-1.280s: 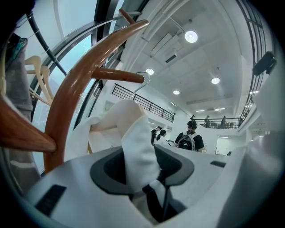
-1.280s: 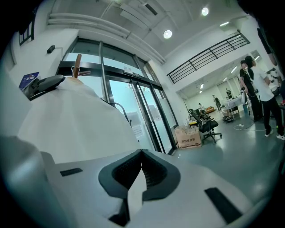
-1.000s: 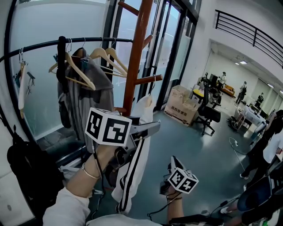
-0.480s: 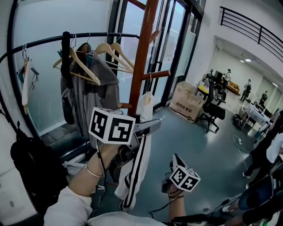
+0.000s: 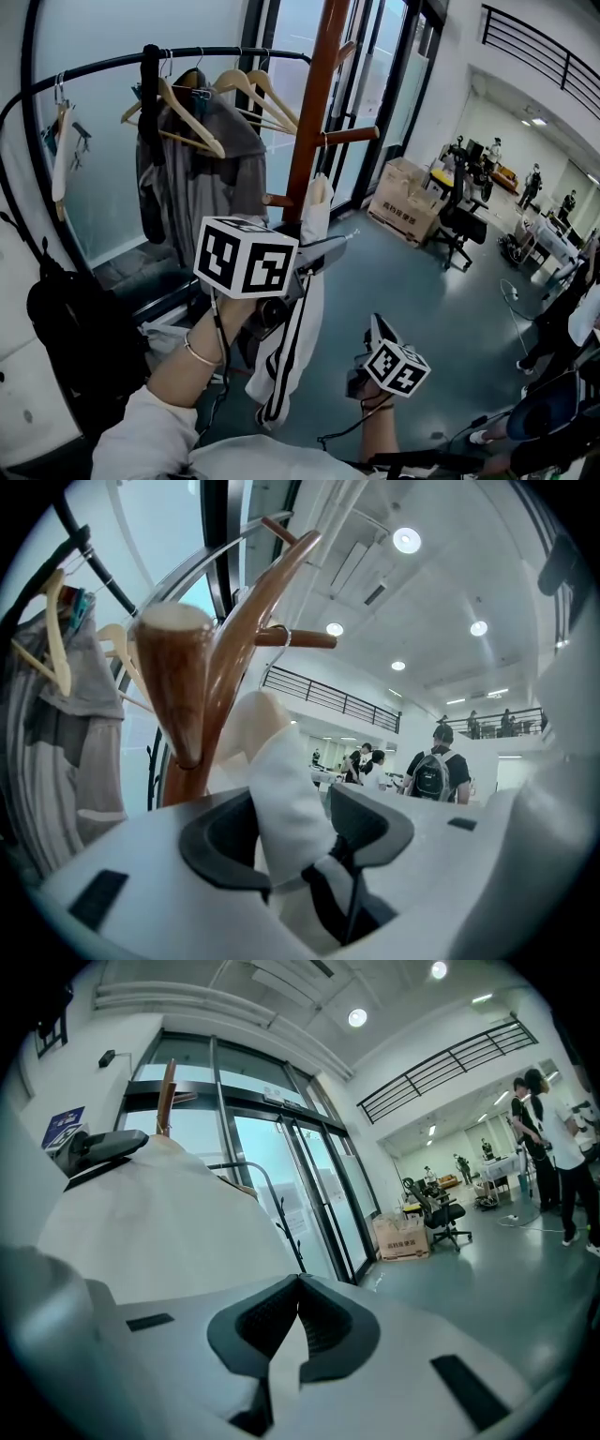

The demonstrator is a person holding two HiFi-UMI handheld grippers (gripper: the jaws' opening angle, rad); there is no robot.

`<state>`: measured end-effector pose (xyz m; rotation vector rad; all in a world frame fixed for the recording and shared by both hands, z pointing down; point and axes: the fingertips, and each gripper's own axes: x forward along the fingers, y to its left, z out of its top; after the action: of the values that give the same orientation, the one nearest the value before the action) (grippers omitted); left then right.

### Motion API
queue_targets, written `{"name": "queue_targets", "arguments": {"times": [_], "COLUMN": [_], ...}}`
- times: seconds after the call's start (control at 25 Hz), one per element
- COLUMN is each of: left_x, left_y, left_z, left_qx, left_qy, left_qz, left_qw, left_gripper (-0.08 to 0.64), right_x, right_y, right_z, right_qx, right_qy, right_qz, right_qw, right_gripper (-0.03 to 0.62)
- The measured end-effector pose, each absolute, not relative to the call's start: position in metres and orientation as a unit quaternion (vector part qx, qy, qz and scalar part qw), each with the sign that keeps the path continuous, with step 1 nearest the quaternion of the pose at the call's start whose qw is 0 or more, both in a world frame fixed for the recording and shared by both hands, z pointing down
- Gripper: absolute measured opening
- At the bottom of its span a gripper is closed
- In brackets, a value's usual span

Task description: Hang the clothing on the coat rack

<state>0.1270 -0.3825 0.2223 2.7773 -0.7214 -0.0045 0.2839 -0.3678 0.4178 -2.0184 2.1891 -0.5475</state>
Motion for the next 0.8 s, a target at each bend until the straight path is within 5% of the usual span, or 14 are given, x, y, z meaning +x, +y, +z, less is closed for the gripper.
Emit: {"name": "queue_targets", "arguments": {"times": [0.44,0.8], "left_x": [0.107,0.092], "left_y": [-0.377,-0.372], "left_z": [0.214,0.214], "left_qx": [0.954,0.952], "left_qy": [-0.295,-0.299], "left_qz": [-0.001,-0.013], "left_qw": [0.051,0.061], "left_gripper": [0.227,0.233], "right_x": [0.268,0.249], "right_y": [-0.369,-0.373], "right_z": [0.422,0.421], "right_qx": [-0.650,-0.636], "right_qy": [0.734,0.748], "right_qz": [-0.188,-0.188], "right_qw": [0.052,0.042], "right_gripper": [0.023,0.021]}}
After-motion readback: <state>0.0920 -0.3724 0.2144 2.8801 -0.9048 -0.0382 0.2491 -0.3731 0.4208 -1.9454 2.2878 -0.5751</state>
